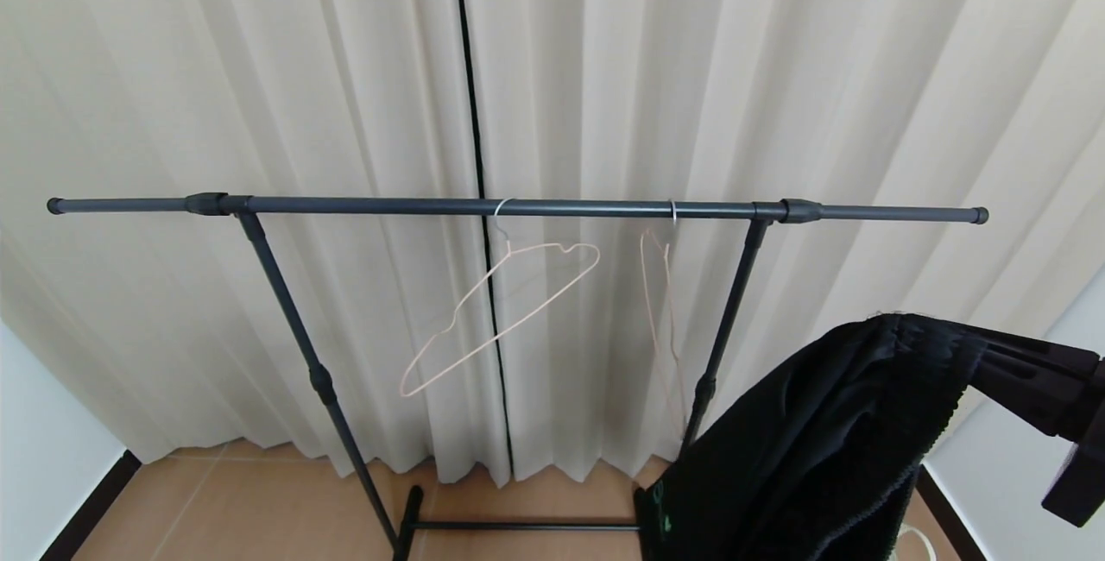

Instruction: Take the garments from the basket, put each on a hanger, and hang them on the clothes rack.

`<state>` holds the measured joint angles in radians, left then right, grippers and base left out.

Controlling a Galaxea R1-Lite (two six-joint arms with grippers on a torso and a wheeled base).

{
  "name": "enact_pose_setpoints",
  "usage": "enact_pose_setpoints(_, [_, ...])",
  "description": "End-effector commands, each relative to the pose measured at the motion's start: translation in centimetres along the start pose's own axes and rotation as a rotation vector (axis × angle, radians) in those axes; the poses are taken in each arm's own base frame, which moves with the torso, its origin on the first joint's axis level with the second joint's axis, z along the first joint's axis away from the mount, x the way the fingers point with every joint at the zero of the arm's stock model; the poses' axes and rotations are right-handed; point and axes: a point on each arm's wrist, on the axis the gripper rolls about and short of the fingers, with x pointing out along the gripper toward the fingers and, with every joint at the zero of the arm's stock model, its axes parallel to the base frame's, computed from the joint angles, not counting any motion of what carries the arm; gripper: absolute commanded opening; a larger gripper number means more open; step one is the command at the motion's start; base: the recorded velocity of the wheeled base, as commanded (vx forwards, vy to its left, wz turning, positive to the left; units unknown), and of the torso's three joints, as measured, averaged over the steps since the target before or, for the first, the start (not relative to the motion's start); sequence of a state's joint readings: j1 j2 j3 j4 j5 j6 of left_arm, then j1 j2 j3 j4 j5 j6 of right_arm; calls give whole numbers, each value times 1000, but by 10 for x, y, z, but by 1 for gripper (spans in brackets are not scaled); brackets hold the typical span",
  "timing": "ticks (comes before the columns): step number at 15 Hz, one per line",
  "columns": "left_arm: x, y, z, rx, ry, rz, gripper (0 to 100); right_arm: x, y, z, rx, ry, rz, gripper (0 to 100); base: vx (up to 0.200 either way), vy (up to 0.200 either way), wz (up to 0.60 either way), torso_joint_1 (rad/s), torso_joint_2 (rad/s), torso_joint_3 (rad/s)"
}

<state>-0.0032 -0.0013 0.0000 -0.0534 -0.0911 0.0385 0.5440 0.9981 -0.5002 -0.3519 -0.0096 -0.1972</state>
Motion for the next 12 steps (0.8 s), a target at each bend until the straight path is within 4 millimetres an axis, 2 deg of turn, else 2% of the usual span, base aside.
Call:
enact_pose_setpoints(1, [0,0,0,9,2,-2,100,-6,2,7,-36,-45,11,0,0,0,0,0,0,0])
enact_pose_setpoints(2, [0,0,0,15,4,-4,100,-7,4,11,-58,-62,29,0,0,0,0,0,0,0])
enact_pose_setpoints(4, [8,1,0,14,174,-21,100,4,13,29,-72,-90,97,0,0,0,0,0,0,0])
enact_pose_setpoints(7, [27,1,45,-60,238,-149,100,19,22,44,-35,-100,147,0,0,0,0,0,0,0])
enact_pose_setpoints(8, [34,2,52,-91,266,-160,100,24,22,48,-25,-96,140,0,0,0,0,0,0,0])
enact_pose_setpoints(10, [67,4,72,-144,400,-193,100,52,26,50,40,-31,61,0,0,0,0,0,0,0])
enact_pose_setpoints(12, [97,-1,81,-149,503,-280,100,73,28,49,103,17,-19,0,0,0,0,0,0,0])
